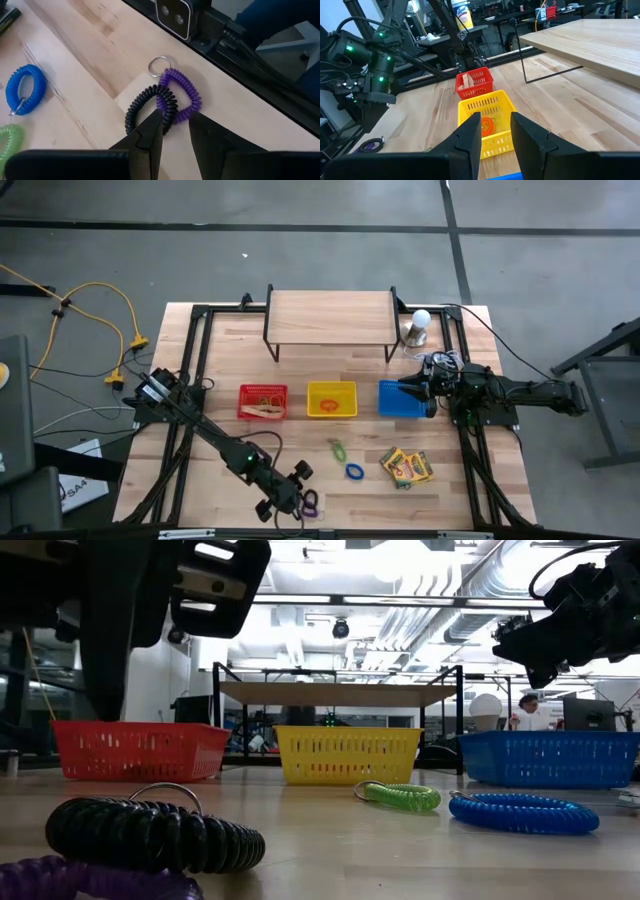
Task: Pick & Place Office Desk Supplies
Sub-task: Put the black spring keychain into the yellow bin
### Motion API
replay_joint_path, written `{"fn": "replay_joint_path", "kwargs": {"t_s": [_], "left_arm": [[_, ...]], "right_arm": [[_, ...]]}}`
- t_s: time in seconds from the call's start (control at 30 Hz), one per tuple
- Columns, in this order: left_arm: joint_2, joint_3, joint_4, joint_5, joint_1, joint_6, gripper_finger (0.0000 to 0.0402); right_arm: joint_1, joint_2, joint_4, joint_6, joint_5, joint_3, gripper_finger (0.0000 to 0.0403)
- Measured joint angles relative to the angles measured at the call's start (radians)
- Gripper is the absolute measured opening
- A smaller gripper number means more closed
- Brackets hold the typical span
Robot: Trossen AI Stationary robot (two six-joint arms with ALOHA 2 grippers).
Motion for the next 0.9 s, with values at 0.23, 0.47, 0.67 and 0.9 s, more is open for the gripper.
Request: {"fn": "replay_joint_path", "kwargs": {"t_s": [0.23,0.47,0.67,0.9], "left_arm": [[0.0,0.0,-0.003,0.018,0.007,-0.004,0.0113],[0.0,0.0,-0.003,0.018,0.012,-0.001,0.0142],[0.0,0.0,-0.007,0.006,0.014,0.003,0.0143],[0.0,0.04,-0.115,0.014,0.033,-0.015,0.0143]], "right_arm": [[0.0,0.0,0.0,0.0,0.0,0.0,0.0094],[0.0,0.0,0.0,0.0,0.0,0.0,0.0094],[0.0,0.0,0.0,0.0,0.0,0.0,0.0094],[0.0,0.0,0.0,0.0,0.0,0.0,0.0094]]}}
